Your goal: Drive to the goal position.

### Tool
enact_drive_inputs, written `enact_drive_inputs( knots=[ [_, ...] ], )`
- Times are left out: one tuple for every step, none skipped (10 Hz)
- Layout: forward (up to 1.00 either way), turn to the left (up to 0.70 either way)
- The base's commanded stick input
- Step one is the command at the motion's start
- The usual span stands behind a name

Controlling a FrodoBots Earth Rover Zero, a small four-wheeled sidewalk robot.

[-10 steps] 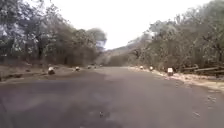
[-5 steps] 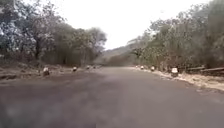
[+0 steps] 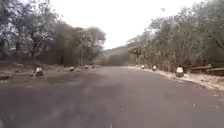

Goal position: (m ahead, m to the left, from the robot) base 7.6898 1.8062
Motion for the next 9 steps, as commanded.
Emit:
enact_drive_inputs(
  knots=[
    [1.0, 0.0],
    [1.0, 0.0],
    [1.0, 0.0],
    [1.0, 0.0],
    [1.0, 0.0],
    [1.0, 0.0],
    [1.0, 0.0],
    [1.0, 0.0],
    [1.0, 0.0]
  ],
)
